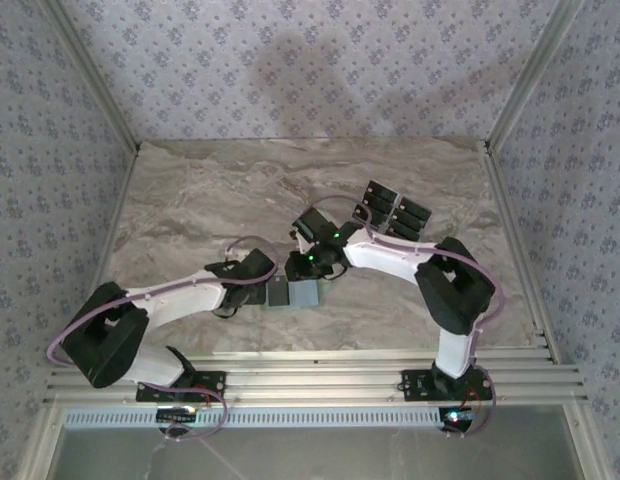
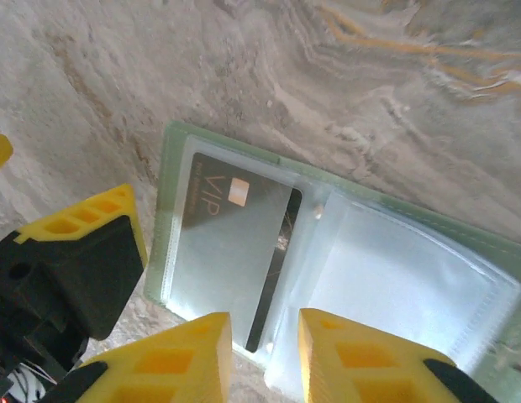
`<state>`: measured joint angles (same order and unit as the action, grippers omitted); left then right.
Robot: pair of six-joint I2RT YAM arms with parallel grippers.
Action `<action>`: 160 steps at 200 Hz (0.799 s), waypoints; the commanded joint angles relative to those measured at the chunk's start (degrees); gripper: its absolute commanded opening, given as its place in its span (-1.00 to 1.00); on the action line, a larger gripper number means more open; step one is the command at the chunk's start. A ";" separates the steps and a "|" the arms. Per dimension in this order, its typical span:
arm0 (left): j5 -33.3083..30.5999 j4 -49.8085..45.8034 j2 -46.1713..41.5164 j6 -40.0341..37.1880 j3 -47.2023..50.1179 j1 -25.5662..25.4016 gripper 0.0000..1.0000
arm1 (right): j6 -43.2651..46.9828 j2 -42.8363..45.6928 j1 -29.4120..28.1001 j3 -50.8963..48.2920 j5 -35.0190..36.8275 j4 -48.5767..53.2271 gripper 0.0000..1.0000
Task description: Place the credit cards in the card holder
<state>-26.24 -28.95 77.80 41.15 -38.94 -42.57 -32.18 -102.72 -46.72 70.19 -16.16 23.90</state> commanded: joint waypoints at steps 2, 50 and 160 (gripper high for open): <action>-1.25 -2.29 -1.87 -0.95 -2.67 0.82 0.85 | 0.89 1.20 0.23 -3.30 3.66 3.19 -0.19; -0.47 -1.64 0.70 -1.40 -4.76 0.97 0.85 | 0.46 1.32 0.17 -5.90 3.60 1.88 -0.18; 0.80 0.10 3.32 -1.35 -5.32 0.83 0.85 | -0.42 -0.80 0.51 -8.58 2.42 -1.08 -0.17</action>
<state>-26.13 -28.80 80.49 40.12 -43.16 -41.89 -32.08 -102.39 -46.52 62.43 -13.69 23.75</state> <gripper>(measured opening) 0.925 0.418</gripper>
